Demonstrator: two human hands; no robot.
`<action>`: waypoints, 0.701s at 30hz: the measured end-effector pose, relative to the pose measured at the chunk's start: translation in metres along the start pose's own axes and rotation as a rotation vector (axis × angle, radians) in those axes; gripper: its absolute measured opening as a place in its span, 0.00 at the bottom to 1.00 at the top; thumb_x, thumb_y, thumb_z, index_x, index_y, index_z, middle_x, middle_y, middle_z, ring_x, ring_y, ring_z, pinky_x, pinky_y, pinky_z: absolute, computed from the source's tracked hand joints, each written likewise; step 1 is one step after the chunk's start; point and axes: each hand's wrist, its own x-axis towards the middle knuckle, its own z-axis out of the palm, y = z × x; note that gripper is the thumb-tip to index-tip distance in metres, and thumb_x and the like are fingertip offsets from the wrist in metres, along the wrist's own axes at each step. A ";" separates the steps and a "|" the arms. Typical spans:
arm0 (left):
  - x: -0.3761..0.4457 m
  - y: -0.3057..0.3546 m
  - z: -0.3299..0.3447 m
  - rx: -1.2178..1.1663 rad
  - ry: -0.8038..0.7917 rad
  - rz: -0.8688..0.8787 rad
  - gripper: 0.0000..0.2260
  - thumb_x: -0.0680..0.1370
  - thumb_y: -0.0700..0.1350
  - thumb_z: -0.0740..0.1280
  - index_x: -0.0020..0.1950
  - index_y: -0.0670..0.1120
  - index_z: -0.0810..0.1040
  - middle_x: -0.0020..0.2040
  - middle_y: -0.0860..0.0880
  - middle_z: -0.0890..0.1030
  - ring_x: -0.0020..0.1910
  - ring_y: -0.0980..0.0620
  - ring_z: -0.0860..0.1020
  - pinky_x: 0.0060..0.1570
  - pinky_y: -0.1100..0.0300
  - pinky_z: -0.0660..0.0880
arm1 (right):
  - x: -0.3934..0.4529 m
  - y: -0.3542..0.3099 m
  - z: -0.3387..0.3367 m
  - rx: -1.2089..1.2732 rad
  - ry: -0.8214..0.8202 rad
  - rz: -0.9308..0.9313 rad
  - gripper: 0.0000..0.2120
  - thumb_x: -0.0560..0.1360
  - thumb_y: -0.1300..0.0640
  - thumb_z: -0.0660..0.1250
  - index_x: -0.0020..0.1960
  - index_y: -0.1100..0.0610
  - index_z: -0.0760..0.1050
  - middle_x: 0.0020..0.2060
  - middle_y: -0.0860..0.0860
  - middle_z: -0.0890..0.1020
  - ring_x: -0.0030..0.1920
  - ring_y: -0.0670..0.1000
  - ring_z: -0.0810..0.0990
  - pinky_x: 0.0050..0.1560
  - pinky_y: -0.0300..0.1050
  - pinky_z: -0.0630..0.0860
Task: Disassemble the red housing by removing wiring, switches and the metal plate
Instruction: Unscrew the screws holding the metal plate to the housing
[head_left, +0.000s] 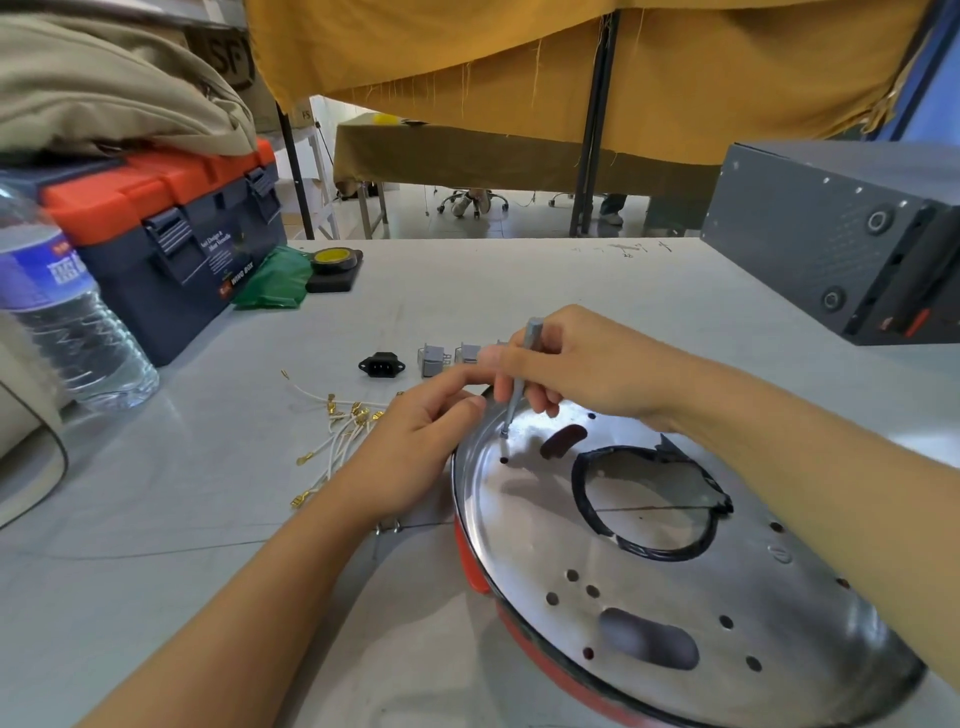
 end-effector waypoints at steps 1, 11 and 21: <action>0.000 -0.001 0.000 0.008 0.001 0.001 0.14 0.79 0.44 0.57 0.59 0.55 0.77 0.49 0.32 0.77 0.47 0.35 0.76 0.51 0.43 0.73 | 0.001 0.003 0.003 0.008 0.052 -0.004 0.19 0.78 0.46 0.63 0.36 0.56 0.80 0.22 0.46 0.75 0.26 0.43 0.72 0.32 0.33 0.71; 0.000 -0.002 0.000 -0.017 0.014 -0.008 0.14 0.80 0.42 0.58 0.58 0.57 0.77 0.50 0.31 0.77 0.47 0.33 0.76 0.52 0.41 0.73 | 0.002 0.010 0.011 -0.043 0.123 -0.036 0.14 0.81 0.53 0.57 0.45 0.60 0.76 0.19 0.48 0.74 0.19 0.42 0.69 0.26 0.28 0.66; 0.000 -0.002 0.001 -0.003 0.019 -0.013 0.14 0.81 0.40 0.57 0.58 0.55 0.77 0.47 0.33 0.78 0.44 0.35 0.76 0.43 0.55 0.74 | -0.004 0.011 0.002 -0.041 0.008 -0.023 0.10 0.81 0.56 0.59 0.43 0.59 0.73 0.25 0.47 0.77 0.27 0.43 0.73 0.33 0.31 0.72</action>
